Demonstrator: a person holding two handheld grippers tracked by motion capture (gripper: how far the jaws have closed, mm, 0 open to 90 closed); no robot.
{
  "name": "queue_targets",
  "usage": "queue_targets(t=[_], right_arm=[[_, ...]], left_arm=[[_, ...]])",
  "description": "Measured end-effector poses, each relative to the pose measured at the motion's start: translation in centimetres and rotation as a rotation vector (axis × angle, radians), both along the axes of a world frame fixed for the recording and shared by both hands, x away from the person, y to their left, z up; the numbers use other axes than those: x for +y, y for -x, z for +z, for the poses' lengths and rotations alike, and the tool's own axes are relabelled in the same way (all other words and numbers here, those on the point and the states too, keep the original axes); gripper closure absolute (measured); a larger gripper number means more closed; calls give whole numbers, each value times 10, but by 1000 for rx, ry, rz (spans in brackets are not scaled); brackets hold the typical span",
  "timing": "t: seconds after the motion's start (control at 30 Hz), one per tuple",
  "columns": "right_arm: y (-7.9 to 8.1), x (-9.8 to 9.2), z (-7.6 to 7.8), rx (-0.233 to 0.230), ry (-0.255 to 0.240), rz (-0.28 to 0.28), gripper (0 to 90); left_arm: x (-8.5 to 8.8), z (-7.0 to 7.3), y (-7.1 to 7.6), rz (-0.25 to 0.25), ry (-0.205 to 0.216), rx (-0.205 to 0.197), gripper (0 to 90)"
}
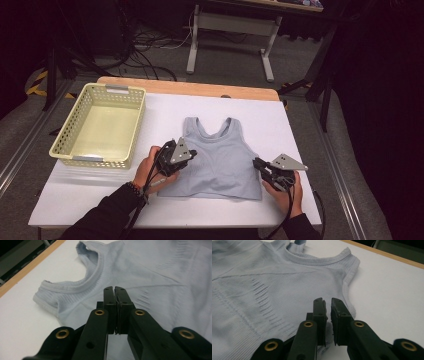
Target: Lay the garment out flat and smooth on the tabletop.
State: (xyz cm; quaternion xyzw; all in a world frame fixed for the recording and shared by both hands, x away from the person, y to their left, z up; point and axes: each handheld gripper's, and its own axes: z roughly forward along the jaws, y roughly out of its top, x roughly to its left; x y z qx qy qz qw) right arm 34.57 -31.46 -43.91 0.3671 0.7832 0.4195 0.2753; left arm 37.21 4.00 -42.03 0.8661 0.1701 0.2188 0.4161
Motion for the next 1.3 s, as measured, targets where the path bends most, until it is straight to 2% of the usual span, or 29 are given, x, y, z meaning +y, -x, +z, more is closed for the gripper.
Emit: queue_targets(t=[0.13,0.37,0.5,0.53,0.63,0.7,0.73,0.77,0.83,0.87,0.9,0.93,1.0,1.07,1.1,1.3], right_arm=[[0,1,0,-1,-2,-1,769],[-1,-1,0,-7,-11,-11,692],[1,-1,1,-29,-30,-8,591],[1,-1,1,-33,-34,-6,571],[1,-1,1,-43,-40,-7,527],[1,-1,2,-47,-47,-5,465],[2,-1,3,-54,-49,-4,427],[2,-1,3,-54,-49,-4,427],[2,0,4,-60,-52,-10,376],[3,1,5,-61,-55,-20,338],[3,1,5,-61,-55,-20,338],[4,2,6,-66,-67,-25,283],[5,2,7,-66,-74,-25,266],[6,4,9,-71,-79,-29,230],[9,5,11,-74,-91,-24,215],[15,9,16,-89,-101,-15,170]], left_arm=[[8,-1,15,-40,-8,-7,847],[17,-5,28,-54,-20,-15,797],[25,-9,32,-65,-18,-11,731],[28,-10,33,-71,-2,-15,713],[33,-10,35,-66,5,-18,682],[36,-10,37,-73,18,-24,640],[39,-10,39,-63,25,-29,606],[39,-10,39,-63,25,-29,586],[42,-9,41,-52,34,-45,569],[44,-9,43,-47,39,-50,532],[44,-9,43,-47,39,-50,509],[46,-9,44,-45,44,-59,479],[49,-9,46,-32,48,-71,457],[52,-8,47,-15,66,-76,390],[54,-7,48,-11,74,-73,326],[64,-4,52,-8,106,-83,252]])
